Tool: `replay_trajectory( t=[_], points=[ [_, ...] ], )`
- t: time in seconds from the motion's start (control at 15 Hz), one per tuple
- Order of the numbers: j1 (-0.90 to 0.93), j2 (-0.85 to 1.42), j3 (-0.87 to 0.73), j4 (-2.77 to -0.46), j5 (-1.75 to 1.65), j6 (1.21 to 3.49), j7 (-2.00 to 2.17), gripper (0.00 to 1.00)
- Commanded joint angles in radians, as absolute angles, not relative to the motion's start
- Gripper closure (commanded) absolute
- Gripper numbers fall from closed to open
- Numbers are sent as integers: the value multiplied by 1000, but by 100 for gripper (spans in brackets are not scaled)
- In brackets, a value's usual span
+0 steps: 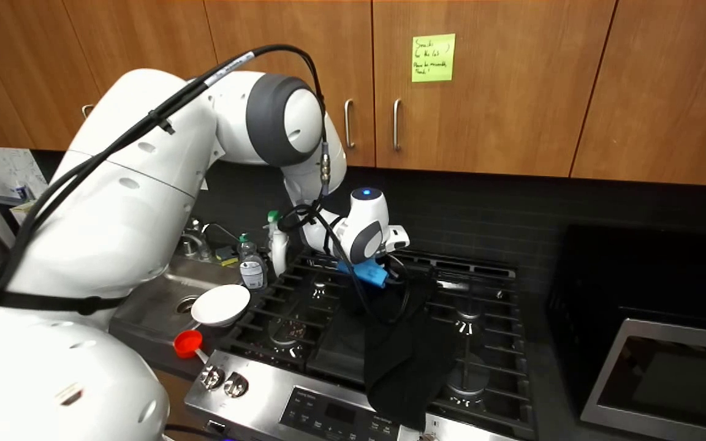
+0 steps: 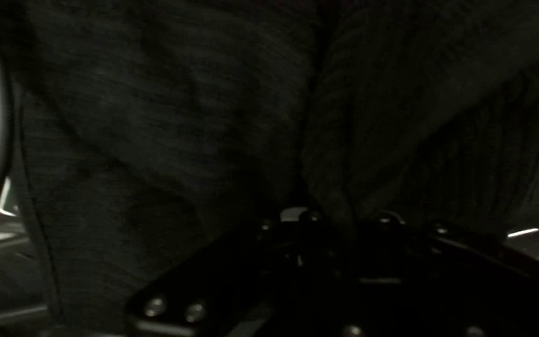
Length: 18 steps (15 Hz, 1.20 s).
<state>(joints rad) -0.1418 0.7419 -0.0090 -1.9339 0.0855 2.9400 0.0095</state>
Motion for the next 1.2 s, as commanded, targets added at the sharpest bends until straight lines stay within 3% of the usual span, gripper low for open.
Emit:
replay_trajectory(
  t=[0.0, 0.67, 1.13],
  points=[
    [-177, 654, -7, -2122, 128, 2977, 31, 96],
    [-238, 488, 9, -2452, 224, 2997, 77, 96],
    [-257, 431, 43, -2513, 315, 3043, 112, 96]
  ],
)
